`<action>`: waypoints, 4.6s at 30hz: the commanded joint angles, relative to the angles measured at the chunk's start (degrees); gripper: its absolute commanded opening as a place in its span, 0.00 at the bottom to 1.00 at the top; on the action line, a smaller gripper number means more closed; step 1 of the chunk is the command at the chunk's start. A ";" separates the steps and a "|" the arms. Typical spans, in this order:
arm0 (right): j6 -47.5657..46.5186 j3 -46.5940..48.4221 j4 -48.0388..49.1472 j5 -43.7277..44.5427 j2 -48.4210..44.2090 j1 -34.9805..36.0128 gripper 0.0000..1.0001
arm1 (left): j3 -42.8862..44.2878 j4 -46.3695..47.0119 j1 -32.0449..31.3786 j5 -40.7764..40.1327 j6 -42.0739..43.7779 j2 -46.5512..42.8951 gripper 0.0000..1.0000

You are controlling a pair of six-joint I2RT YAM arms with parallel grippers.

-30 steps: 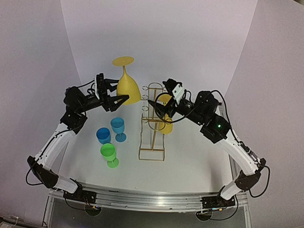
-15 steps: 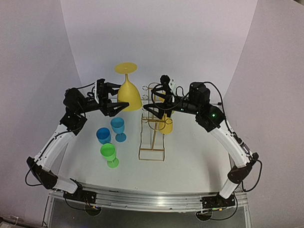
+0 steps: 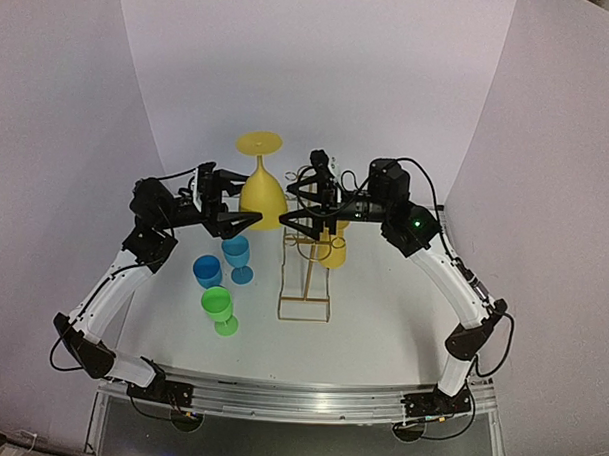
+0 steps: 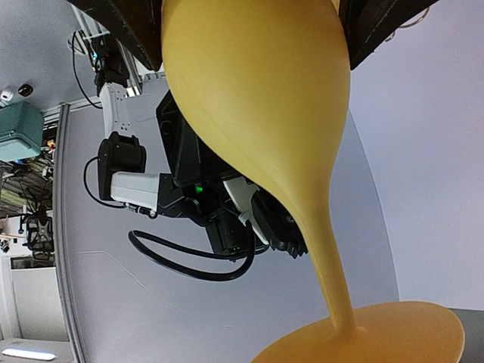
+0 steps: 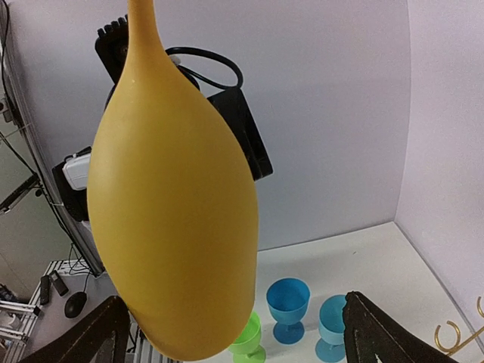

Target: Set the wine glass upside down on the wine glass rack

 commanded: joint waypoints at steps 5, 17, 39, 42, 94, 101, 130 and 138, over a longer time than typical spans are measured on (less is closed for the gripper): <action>-6.19 2.83 0.10 0.91 2.02 2.39 0.88 | 1.10 3.82 -1.57 0.50 0.19 0.35 0.26; -6.16 5.09 -0.02 0.85 4.46 3.38 0.85 | 1.66 5.23 -2.75 0.39 -0.18 1.61 0.25; -9.26 0.70 0.72 4.93 1.24 3.51 0.38 | 0.27 1.46 -2.96 -2.48 3.68 0.02 0.55; -10.15 -0.93 1.14 7.81 -0.05 3.48 0.37 | 0.00 -0.46 -2.93 -4.40 6.21 -1.05 0.71; -17.97 -78.64 28.51 34.90 -40.40 -9.44 0.24 | -19.27 -8.29 -2.31 -21.58 16.29 -8.91 0.95; -15.97 -81.44 32.13 31.68 -39.40 -9.50 0.23 | -19.02 -7.76 -2.32 -21.88 17.62 -7.48 0.95; -14.72 -81.90 32.57 26.80 -35.63 -9.50 0.22 | -15.99 -7.57 -2.33 -19.69 19.59 -5.18 0.95; -14.83 -82.01 32.45 24.45 -34.06 -9.50 0.22 | -15.82 -8.21 -2.24 -19.93 20.23 -5.11 0.95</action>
